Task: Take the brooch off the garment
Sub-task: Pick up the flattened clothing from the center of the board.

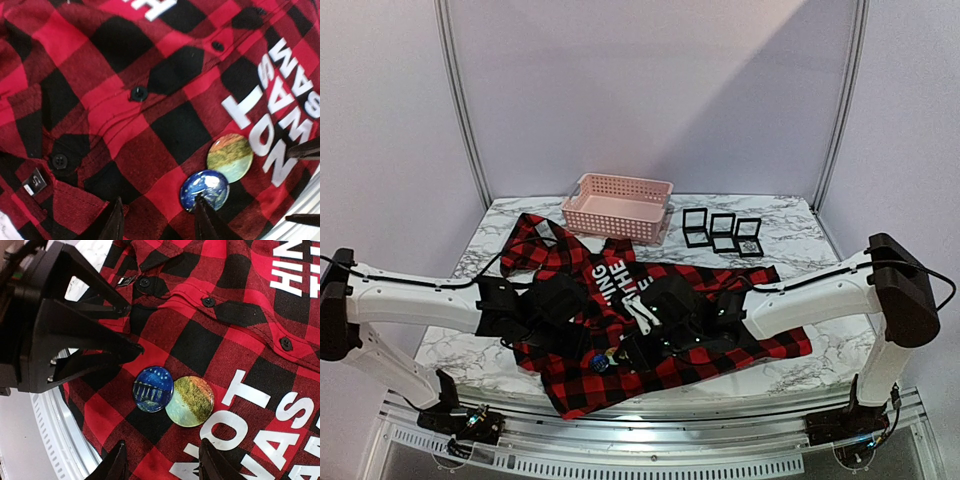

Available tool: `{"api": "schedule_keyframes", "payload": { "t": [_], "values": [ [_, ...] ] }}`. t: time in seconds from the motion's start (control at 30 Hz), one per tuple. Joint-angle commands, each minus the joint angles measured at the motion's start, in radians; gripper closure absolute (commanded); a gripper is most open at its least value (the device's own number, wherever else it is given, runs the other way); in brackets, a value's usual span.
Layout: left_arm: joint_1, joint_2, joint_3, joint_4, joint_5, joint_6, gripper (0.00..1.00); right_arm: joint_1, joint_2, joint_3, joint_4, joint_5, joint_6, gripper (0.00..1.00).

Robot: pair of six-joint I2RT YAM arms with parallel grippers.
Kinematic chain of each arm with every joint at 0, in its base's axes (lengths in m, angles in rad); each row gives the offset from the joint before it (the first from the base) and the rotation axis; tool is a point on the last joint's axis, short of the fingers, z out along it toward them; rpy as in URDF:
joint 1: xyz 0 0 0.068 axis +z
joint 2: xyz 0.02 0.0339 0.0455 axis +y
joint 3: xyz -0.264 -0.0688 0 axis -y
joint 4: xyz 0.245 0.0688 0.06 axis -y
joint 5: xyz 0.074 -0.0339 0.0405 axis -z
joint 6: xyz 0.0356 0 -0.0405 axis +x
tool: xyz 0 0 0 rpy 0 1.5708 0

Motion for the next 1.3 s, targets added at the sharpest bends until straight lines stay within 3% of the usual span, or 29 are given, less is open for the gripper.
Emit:
{"api": "schedule_keyframes", "payload": {
  "t": [0.0, 0.4, 0.6, 1.0, 1.17, 1.27],
  "values": [
    [-0.031, 0.034, 0.009, -0.034, 0.018, -0.016, 0.53, -0.009, -0.02, -0.026, 0.029, 0.032, 0.014, 0.54],
    [-0.059, 0.099, 0.003, -0.062, -0.006, -0.044, 0.53, -0.014, -0.059, -0.067, 0.074, 0.064, 0.018, 0.53],
    [-0.073, 0.135, 0.006, -0.051, 0.007, -0.036, 0.71, -0.015, -0.064, -0.077, 0.082, 0.07, 0.033, 0.53],
    [-0.077, 0.208, -0.035, -0.025, 0.011, -0.037, 0.72, -0.014, -0.091, -0.106, 0.1, 0.093, 0.033, 0.53],
    [-0.083, 0.221, -0.034, -0.049, -0.027, -0.039, 0.99, -0.015, -0.118, -0.125, 0.117, 0.114, 0.037, 0.53],
    [-0.083, 0.199, -0.027, -0.05, -0.033, -0.035, 1.0, -0.015, -0.123, -0.128, 0.118, 0.13, 0.038, 0.53]
  ]
}}
